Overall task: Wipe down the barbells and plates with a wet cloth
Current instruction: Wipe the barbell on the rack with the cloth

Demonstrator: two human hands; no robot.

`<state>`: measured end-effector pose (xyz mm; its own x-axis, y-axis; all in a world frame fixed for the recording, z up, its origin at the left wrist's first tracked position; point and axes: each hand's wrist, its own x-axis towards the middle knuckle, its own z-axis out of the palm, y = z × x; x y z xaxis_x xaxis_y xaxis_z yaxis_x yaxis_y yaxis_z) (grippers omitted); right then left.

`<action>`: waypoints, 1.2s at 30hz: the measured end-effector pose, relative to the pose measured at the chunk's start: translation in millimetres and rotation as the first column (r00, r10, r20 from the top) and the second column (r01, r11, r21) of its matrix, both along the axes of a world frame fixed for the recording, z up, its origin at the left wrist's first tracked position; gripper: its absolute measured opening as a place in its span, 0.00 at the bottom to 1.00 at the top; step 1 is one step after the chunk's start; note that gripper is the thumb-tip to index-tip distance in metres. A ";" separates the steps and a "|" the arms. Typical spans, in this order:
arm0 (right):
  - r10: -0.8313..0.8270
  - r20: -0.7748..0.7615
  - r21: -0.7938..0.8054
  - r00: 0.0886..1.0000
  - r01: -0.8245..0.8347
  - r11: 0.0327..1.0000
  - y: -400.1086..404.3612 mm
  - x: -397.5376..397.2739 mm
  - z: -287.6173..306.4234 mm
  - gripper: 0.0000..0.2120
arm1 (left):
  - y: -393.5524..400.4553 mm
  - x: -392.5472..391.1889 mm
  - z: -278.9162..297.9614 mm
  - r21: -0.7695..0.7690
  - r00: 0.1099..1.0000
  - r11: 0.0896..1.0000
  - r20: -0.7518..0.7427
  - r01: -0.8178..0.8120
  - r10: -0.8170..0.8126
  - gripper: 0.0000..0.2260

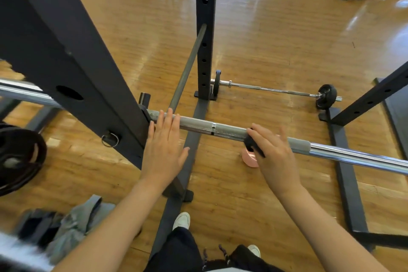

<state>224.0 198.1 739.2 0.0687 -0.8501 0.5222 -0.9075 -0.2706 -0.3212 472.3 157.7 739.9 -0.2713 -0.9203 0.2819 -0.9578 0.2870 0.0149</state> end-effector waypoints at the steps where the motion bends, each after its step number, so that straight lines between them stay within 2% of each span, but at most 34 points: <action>1: -0.035 0.026 -0.010 0.999 0.035 0.999 4.8 -4.8 -1.8 0.19 | 1.3 3.4 1.2 -0.005 1.000 1.000 -0.014 -0.004 0.004 0.40; 3: -0.072 0.064 -0.045 0.995 0.075 0.996 8.1 -8.6 -3.2 0.13 | 4.7 8.4 2.3 -0.016 0.998 1.000 -0.055 -0.017 0.016 0.40; 5: -0.094 0.099 -0.080 0.991 0.102 0.992 6.5 -5.4 -4.4 0.13 | 9.2 9.2 2.2 -0.025 0.997 0.999 -0.067 -0.042 0.041 0.39; 9: -0.013 0.125 -0.106 0.992 0.026 0.994 -11.6 22.5 0.1 0.11 | 14.3 4.7 -0.5 -0.030 0.994 0.996 -0.076 -0.082 0.079 0.39; 13: 0.098 0.095 -0.045 0.991 -0.094 0.995 -39.5 80.6 12.0 0.20 | 15.7 7.2 -4.3 -0.004 0.996 0.997 -0.028 -0.081 0.081 0.40; 18: 0.134 0.094 0.023 0.987 -0.137 0.990 -57.4 111.5 20.0 0.13 | 15.6 7.4 -6.8 0.003 0.996 0.996 -0.003 -0.085 0.085 0.41; 23: 0.253 0.050 0.192 0.966 -0.258 0.947 -74.9 135.6 24.0 0.08 | 14.4 4.6 -5.1 0.008 0.997 0.997 0.010 -0.075 0.075 0.40; 29: 0.234 -0.002 0.095 0.972 -0.233 0.968 -52.3 99.4 18.7 0.22 | 8.0 -16.4 0.9 0.021 1.000 1.000 0.004 0.003 -0.003 0.40; 32: 0.168 -0.015 0.056 0.986 -0.167 0.984 -35.7 67.1 13.0 0.24 | 5.7 -44.2 7.9 0.022 0.997 0.997 -0.028 0.079 -0.078 0.40; 36: 0.085 -0.002 0.012 0.996 -0.085 0.996 -12.8 14.6 3.4 0.23 | 7.4 -91.3 15.4 0.039 0.981 0.980 -0.034 0.193 -0.192 0.40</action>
<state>238.6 185.3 742.5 0.1421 -0.8470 0.5122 -0.8823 -0.3430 -0.3225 381.1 165.1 755.3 -0.4368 -0.8626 0.2552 -0.8836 0.4647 0.0582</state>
